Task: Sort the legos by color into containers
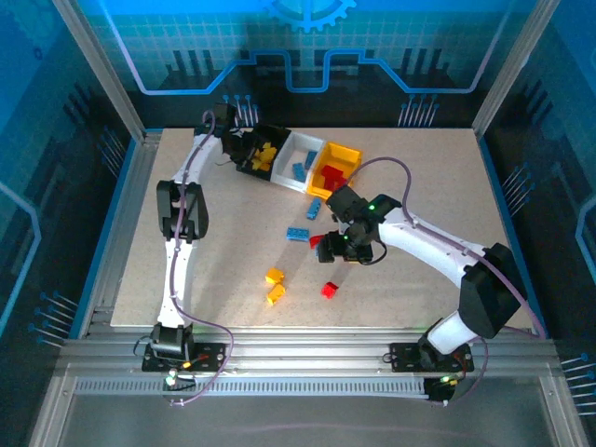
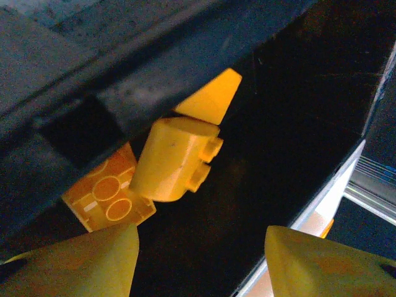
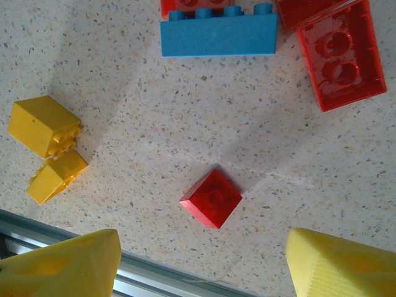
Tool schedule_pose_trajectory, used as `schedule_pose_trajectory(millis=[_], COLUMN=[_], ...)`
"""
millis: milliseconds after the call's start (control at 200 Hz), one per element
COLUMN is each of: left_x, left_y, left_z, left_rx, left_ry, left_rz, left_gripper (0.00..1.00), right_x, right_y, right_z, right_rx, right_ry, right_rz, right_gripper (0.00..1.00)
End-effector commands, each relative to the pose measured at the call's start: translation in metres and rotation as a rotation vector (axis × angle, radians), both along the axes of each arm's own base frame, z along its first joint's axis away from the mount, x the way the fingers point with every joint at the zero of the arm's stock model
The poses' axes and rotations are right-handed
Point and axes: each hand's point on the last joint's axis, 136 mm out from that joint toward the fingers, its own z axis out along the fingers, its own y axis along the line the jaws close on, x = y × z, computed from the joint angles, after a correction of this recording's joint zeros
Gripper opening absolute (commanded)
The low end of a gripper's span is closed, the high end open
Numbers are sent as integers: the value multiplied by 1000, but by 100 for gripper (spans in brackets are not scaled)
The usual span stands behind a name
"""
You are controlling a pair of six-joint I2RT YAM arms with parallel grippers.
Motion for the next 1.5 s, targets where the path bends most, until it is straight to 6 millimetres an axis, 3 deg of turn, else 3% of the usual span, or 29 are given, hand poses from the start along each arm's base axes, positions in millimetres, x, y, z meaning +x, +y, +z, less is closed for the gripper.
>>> schedule_pose_trajectory(millis=[0,205,330,390,480,705,865,1076,1296,1496], left_x=[-11,-44,-85,-113,-161,-285,-345,-377,-399,-403], left_y=[-1,8,11,11,8,-3,-9,-4,3,4], left_z=[37,84,107,109,105,61,30,23,19,15], left_rx=[5,115,220,283,372,421,398,352,361,373], left_ry=[-46,-120,-147,-142,-124,-12,58,66,86,98], left_rz=[-40,-107,-176,-223,-300,-388,-382,-327,-329,-359], left_gripper=[58,60,63,65,68,73,79,99,99,99], right_x=[-2,1,3,3,5,29,62,114,160,181], right_y=[9,18,24,26,29,23,19,39,36,35], right_z=[7,8,5,4,2,-3,-15,-27,-37,-42], right_rx=[8,30,47,55,63,49,3,-13,-112,-153], right_ry=[-9,-20,-17,-18,-23,-2,41,16,-48,-101], right_rz=[17,50,77,92,115,80,-12,-129,-311,-423], right_gripper=[73,72,73,72,72,73,74,73,68,61])
